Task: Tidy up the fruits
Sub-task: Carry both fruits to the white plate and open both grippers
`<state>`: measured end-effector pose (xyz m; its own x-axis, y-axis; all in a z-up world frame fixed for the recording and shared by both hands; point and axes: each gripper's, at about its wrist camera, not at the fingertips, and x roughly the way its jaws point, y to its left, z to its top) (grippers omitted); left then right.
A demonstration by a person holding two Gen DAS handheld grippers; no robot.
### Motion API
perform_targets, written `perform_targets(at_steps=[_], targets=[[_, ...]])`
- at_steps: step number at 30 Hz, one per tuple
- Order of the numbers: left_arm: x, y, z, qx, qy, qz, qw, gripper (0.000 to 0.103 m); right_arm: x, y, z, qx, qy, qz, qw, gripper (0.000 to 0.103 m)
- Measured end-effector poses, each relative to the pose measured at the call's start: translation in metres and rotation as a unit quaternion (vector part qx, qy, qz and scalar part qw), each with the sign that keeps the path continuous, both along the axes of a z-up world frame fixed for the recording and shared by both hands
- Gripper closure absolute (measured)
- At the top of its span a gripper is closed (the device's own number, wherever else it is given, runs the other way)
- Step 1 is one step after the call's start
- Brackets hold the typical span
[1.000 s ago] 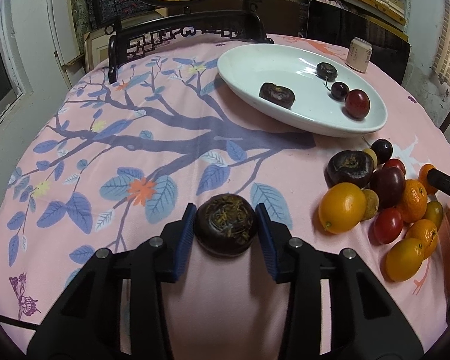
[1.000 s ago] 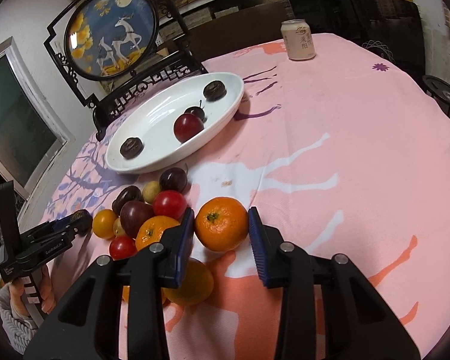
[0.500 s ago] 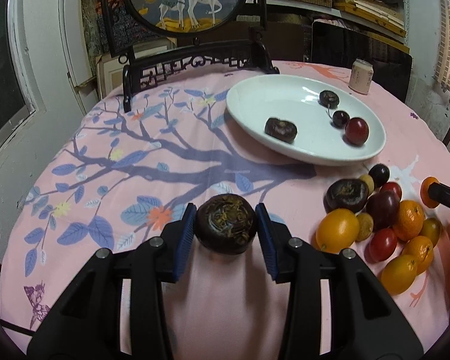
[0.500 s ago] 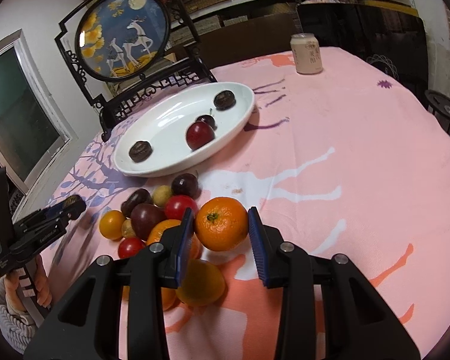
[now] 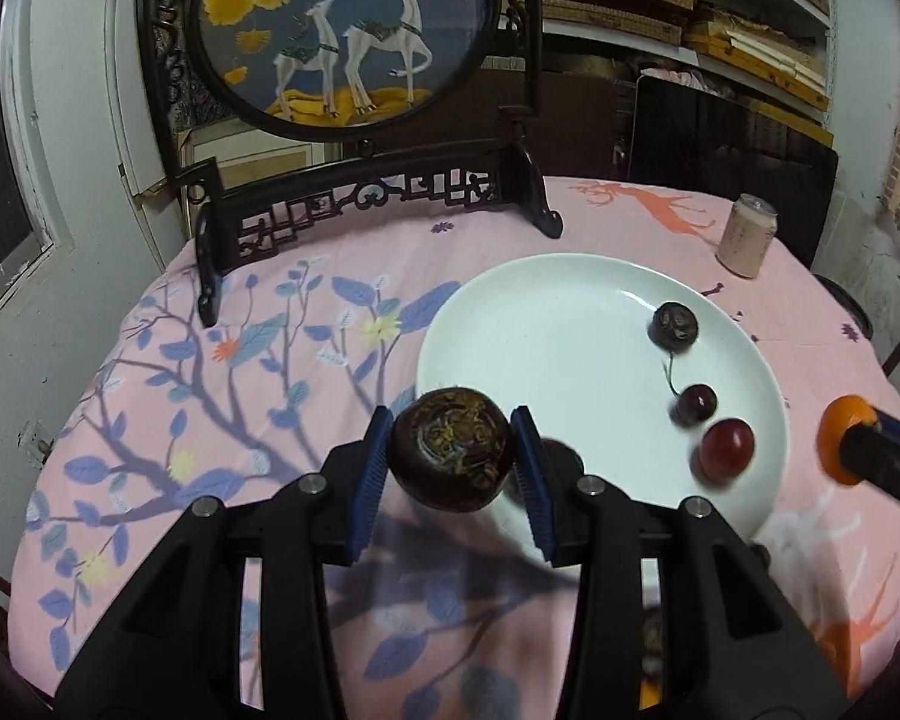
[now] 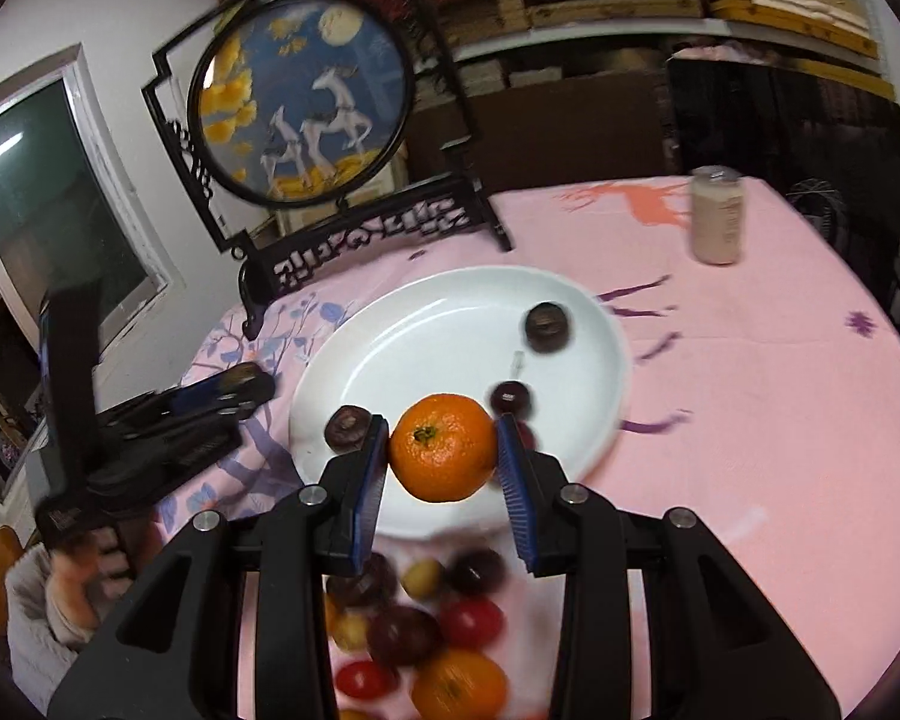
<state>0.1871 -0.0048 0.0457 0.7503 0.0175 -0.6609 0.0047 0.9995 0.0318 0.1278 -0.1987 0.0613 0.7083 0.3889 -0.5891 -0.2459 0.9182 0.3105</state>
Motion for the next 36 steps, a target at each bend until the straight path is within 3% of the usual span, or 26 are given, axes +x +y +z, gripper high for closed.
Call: perform_targets(at_steps=[4, 11, 28, 30, 32, 36], targets=[[0.027, -0.015, -0.020, 0.033, 0.006, 0.001, 0.9994, 0.062, 0.024, 0.019, -0.018, -0.008, 0.014, 0.014, 1.000, 0.066], [0.051, -0.019, -0.034, 0.027, 0.005, -0.001, 0.9996, 0.062, 0.037, 0.025, -0.031, -0.026, 0.022, 0.024, 0.999, 0.066], [0.055, -0.024, -0.044, 0.039, 0.012, -0.005, 0.9992, 0.061, 0.040, 0.037, -0.040, -0.051, 0.027, 0.030, 0.998, 0.066], [0.053, -0.024, -0.043, 0.041, 0.005, -0.002, 0.9991, 0.055, 0.041, 0.036, -0.041, -0.051, 0.030, 0.030, 0.998, 0.066], [0.050, -0.023, -0.039, 0.039, -0.006, -0.001, 0.9992, 0.039, 0.041, 0.034, -0.041, -0.047, 0.033, 0.030, 0.998, 0.065], [0.044, -0.023, -0.035, 0.039, -0.011, -0.007, 0.9992, 0.035, 0.036, 0.030, -0.036, -0.036, 0.029, 0.031, 0.998, 0.063]])
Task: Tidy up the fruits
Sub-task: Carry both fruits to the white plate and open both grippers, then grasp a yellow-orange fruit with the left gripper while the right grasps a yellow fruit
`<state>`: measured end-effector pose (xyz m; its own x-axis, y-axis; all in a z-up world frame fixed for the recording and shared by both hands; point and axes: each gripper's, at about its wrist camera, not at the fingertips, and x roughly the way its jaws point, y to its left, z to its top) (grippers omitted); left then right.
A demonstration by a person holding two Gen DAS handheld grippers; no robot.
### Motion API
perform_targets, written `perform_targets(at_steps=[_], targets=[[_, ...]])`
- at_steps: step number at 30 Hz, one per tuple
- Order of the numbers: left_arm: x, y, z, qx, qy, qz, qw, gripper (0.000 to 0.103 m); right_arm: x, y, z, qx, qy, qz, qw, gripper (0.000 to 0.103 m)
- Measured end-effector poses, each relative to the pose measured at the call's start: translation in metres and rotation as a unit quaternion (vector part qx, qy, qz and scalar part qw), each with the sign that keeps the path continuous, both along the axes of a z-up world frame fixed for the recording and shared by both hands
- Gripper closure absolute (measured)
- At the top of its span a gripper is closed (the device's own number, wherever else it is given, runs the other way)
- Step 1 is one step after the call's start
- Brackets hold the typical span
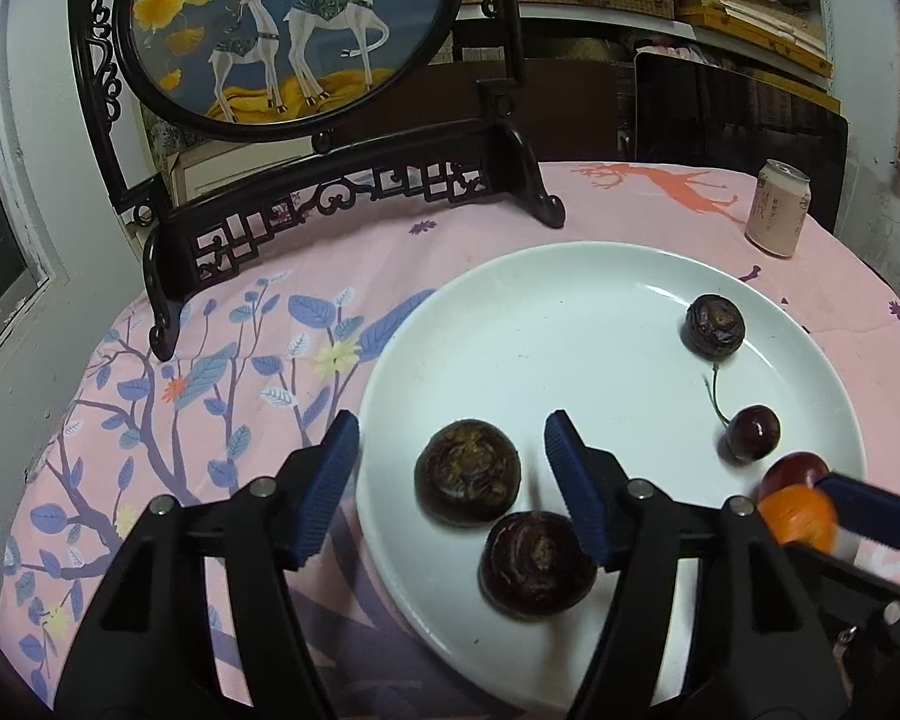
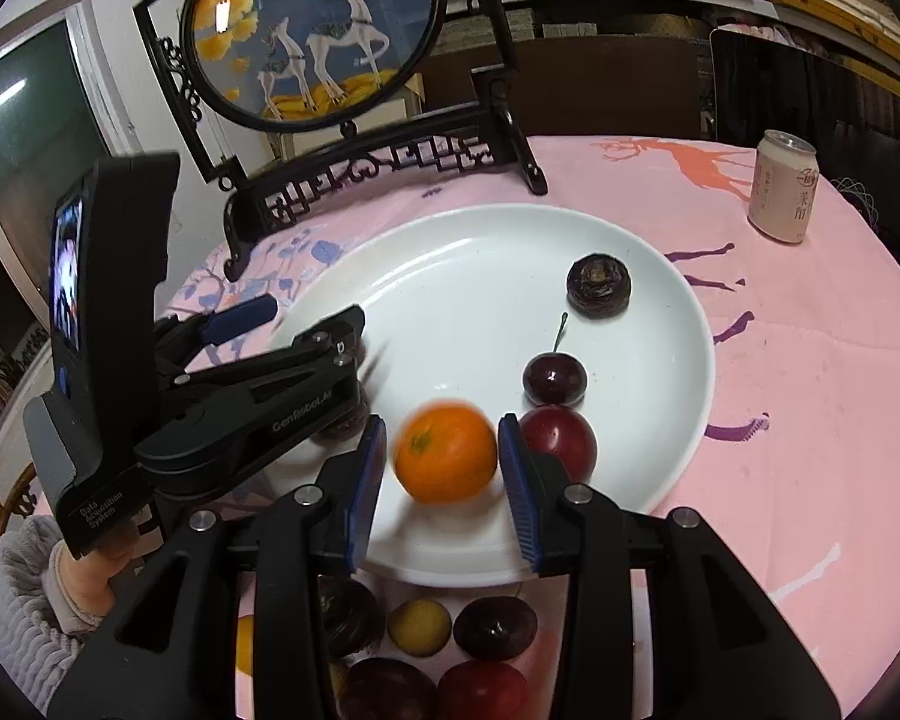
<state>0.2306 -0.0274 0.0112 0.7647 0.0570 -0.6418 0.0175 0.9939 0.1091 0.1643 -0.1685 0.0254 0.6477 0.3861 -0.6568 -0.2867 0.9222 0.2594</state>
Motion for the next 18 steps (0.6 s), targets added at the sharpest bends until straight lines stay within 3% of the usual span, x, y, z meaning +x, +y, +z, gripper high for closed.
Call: perform_targets(at_steps=[3, 7, 12, 15, 18], targets=[[-0.012, 0.007, 0.003, -0.006, -0.002, 0.004, 1.0000, 0.030, -0.010, -0.004, 0.010, 0.005, -0.023, -0.009, 1.000, 0.040], [-0.026, 0.022, 0.005, -0.029, 0.004, 0.024, 0.9993, 0.029, -0.008, -0.003, 0.016, 0.005, -0.041, -0.029, 0.999, 0.039], [-0.063, 0.040, 0.006, -0.030, -0.001, 0.039, 0.9988, 0.029, -0.033, -0.032, 0.028, 0.059, -0.054, -0.042, 0.996, 0.039], [-0.090, 0.043, 0.006, -0.057, 0.011, 0.016, 0.9982, 0.027, -0.064, -0.056, 0.021, 0.059, -0.059, -0.056, 0.995, 0.039], [-0.109, 0.032, 0.001, -0.052, 0.023, -0.019, 0.9982, 0.027, -0.081, -0.073, 0.010, 0.071, -0.043, -0.063, 0.995, 0.039]])
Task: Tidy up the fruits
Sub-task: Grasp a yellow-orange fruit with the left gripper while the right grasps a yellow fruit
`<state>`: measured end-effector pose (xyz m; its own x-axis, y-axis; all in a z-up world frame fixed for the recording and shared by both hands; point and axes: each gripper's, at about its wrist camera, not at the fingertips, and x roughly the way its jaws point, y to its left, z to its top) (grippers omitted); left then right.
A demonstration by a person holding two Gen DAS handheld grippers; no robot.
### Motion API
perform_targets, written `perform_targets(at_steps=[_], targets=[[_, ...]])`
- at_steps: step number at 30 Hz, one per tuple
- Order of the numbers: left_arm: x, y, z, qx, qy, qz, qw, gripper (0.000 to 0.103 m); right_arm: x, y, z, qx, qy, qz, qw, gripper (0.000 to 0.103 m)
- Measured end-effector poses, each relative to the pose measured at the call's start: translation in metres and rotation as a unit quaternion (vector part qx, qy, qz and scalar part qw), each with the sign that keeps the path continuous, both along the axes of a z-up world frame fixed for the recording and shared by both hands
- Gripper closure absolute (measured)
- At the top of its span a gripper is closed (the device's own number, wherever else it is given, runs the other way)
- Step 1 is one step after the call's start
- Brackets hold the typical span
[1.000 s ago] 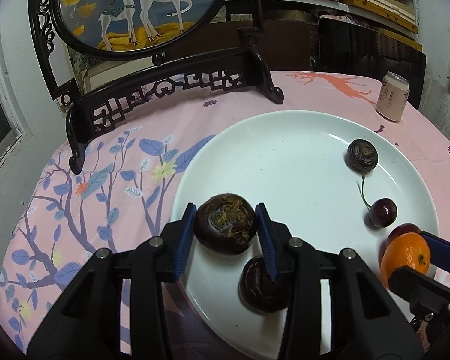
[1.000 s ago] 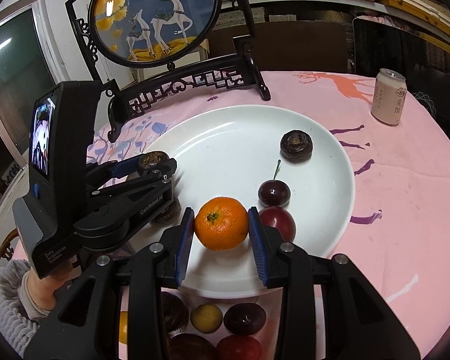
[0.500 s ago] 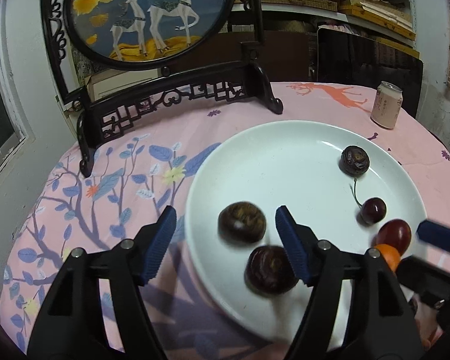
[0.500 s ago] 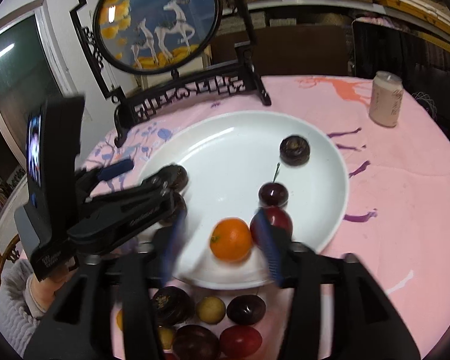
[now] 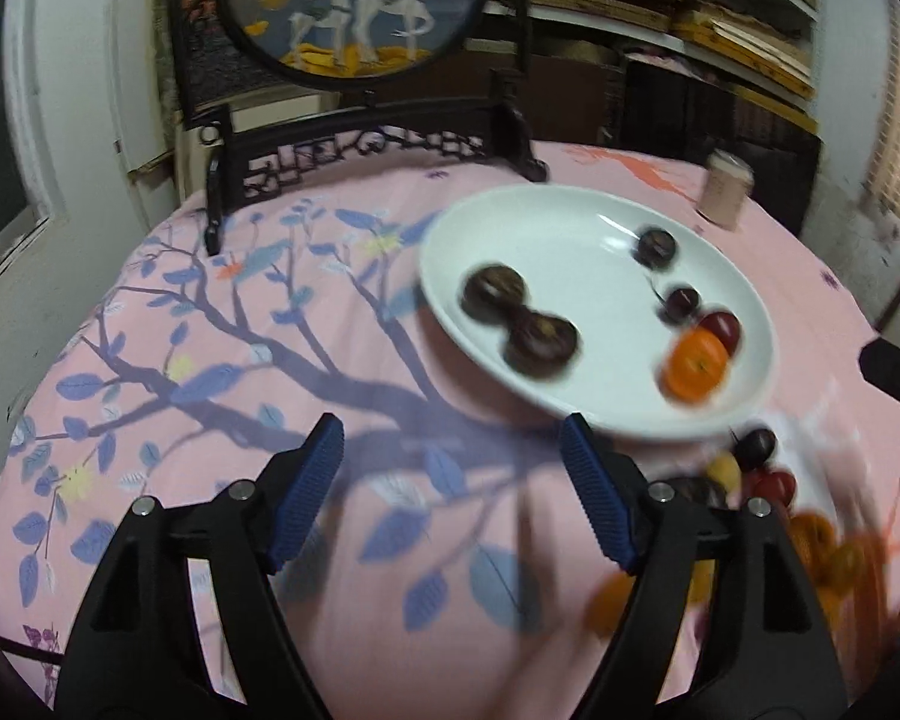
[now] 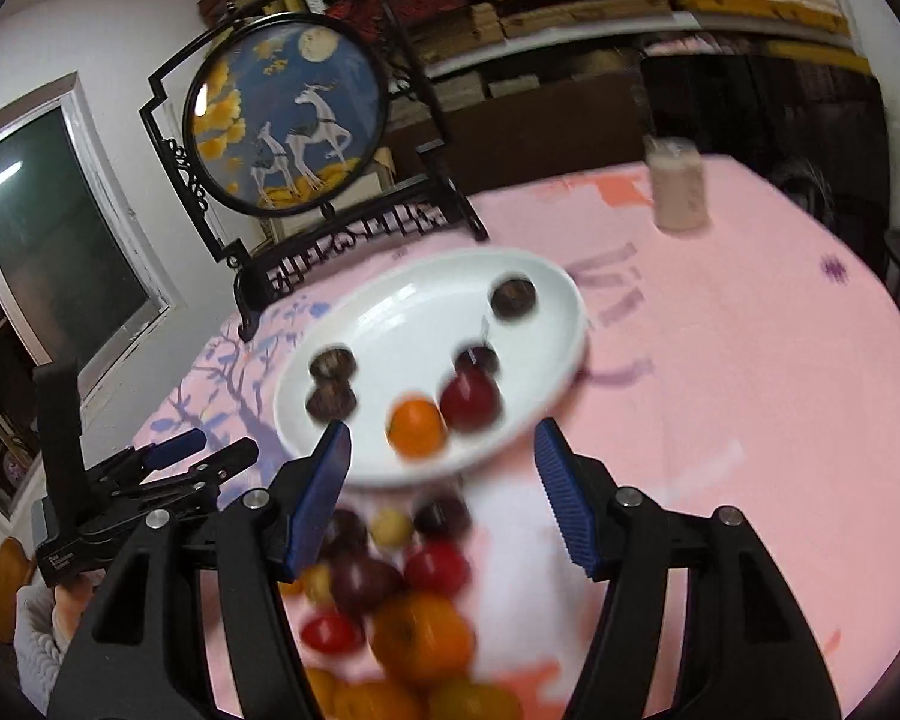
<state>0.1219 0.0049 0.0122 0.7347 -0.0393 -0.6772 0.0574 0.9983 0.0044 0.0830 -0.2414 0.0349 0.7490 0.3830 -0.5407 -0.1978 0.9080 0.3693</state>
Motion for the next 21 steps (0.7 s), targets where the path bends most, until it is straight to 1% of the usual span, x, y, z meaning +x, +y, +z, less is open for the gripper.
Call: perform_targets(at_steps=[2, 5, 7, 10, 12, 13, 14, 16, 18, 19, 21], targets=[[-0.017, -0.012, -0.003, 0.013, -0.001, -0.030, 0.9995, 0.027, -0.013, -0.012, -0.007, 0.011, 0.007, -0.011, 1.000, 0.039], [-0.038, -0.023, -0.005, 0.020, -0.004, -0.076, 0.9969, 0.025, -0.021, -0.022, -0.014, 0.022, 0.017, -0.026, 0.999, 0.039], [-0.048, -0.029, -0.007, 0.021, -0.003, -0.093, 0.9955, 0.022, -0.022, -0.025, -0.017, 0.026, 0.023, -0.031, 0.999, 0.039], [-0.054, -0.038, -0.011, 0.034, -0.001, -0.110, 0.9934, 0.021, -0.023, -0.026, -0.016, 0.025, 0.022, -0.033, 0.999, 0.039], [-0.053, -0.045, -0.017, 0.061, 0.004, -0.109, 0.9921, 0.020, -0.024, -0.026, -0.016, 0.027, 0.022, -0.032, 0.999, 0.039], [-0.051, -0.046, -0.019, 0.065, 0.004, -0.109, 0.9919, 0.015, -0.025, -0.026, -0.017, 0.028, 0.022, -0.032, 0.999, 0.039], [-0.050, -0.046, -0.019, 0.068, 0.004, -0.108, 0.9918, 0.015, -0.025, -0.027, -0.017, 0.028, 0.022, -0.032, 0.999, 0.039], [-0.050, -0.043, -0.018, 0.067, 0.000, -0.100, 0.9927, 0.015, -0.027, -0.028, -0.017, 0.028, 0.021, -0.034, 0.999, 0.039], [-0.050, -0.034, -0.014, 0.065, -0.010, -0.081, 0.9945, 0.016, -0.027, -0.028, -0.017, 0.028, 0.021, -0.034, 0.999, 0.039], [-0.050, -0.028, -0.012, 0.056, -0.011, -0.071, 0.9959, 0.018, -0.027, -0.029, -0.017, 0.029, 0.022, -0.034, 0.999, 0.039], [-0.048, -0.023, -0.012, 0.040, -0.003, -0.072, 0.9966, 0.022, -0.027, -0.029, -0.018, 0.029, 0.024, -0.035, 0.999, 0.039]])
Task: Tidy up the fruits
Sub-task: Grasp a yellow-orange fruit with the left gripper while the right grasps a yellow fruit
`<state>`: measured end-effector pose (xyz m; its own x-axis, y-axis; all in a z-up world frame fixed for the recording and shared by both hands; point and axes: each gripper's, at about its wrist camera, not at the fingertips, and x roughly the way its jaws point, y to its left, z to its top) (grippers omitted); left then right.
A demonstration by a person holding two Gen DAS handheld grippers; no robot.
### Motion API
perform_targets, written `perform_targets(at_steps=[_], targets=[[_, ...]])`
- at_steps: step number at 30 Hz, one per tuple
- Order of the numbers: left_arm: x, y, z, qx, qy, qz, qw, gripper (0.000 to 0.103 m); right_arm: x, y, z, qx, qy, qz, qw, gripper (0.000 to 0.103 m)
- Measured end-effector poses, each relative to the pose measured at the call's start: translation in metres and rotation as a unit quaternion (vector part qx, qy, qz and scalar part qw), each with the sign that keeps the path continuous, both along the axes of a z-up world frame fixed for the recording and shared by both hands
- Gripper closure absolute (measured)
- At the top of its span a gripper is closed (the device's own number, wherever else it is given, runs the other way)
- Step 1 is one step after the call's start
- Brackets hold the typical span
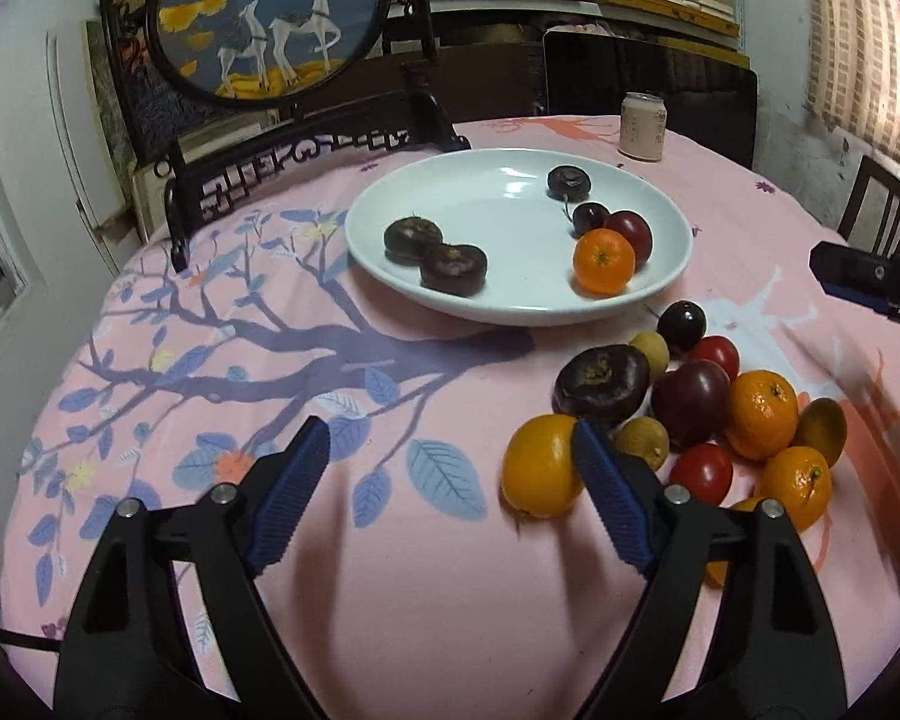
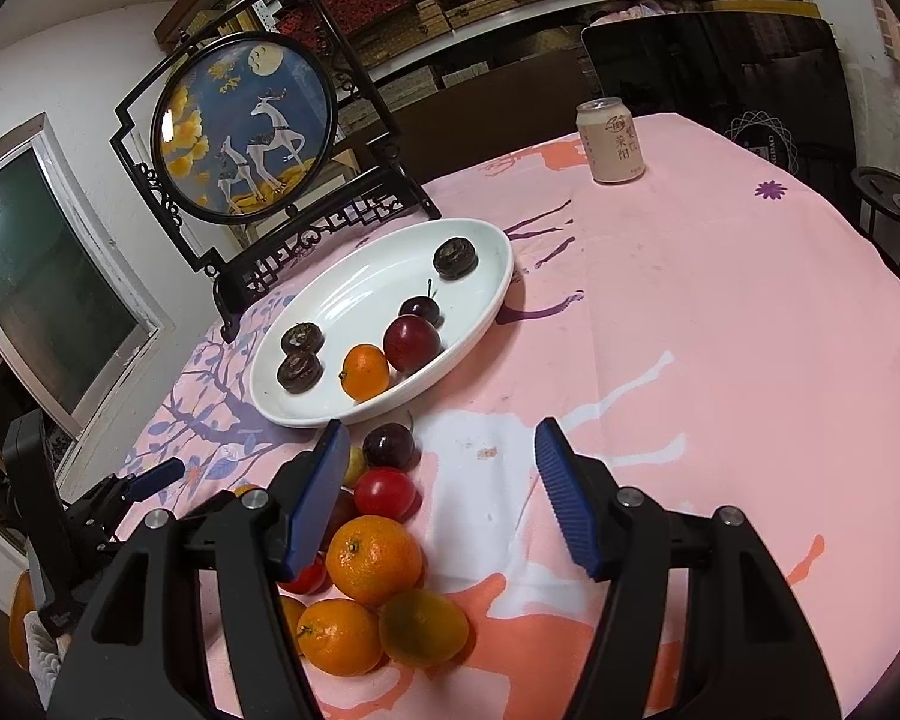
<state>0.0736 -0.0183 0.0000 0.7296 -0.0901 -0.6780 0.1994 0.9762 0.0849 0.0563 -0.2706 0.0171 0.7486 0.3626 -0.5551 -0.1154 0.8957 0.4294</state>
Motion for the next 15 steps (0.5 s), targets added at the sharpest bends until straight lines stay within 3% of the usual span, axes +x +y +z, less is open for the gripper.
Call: perform_targets(at_steps=[5, 10, 15], targets=[[-0.008, -0.023, -0.006, 0.016, 0.007, -0.065, 0.9977, 0.042, 0.000, 0.001, -0.001, -0.002, 0.003, 0.002, 1.000, 0.039], [-0.004, -0.030, -0.013, -0.004, 0.038, -0.104, 0.9938, 0.067, 0.001, 0.001, -0.002, -0.003, 0.007, 0.004, 1.000, 0.039], [-0.002, -0.029, -0.013, -0.015, 0.043, -0.106, 0.9933, 0.067, 0.001, 0.002, -0.004, -0.005, 0.010, 0.006, 1.000, 0.039]])
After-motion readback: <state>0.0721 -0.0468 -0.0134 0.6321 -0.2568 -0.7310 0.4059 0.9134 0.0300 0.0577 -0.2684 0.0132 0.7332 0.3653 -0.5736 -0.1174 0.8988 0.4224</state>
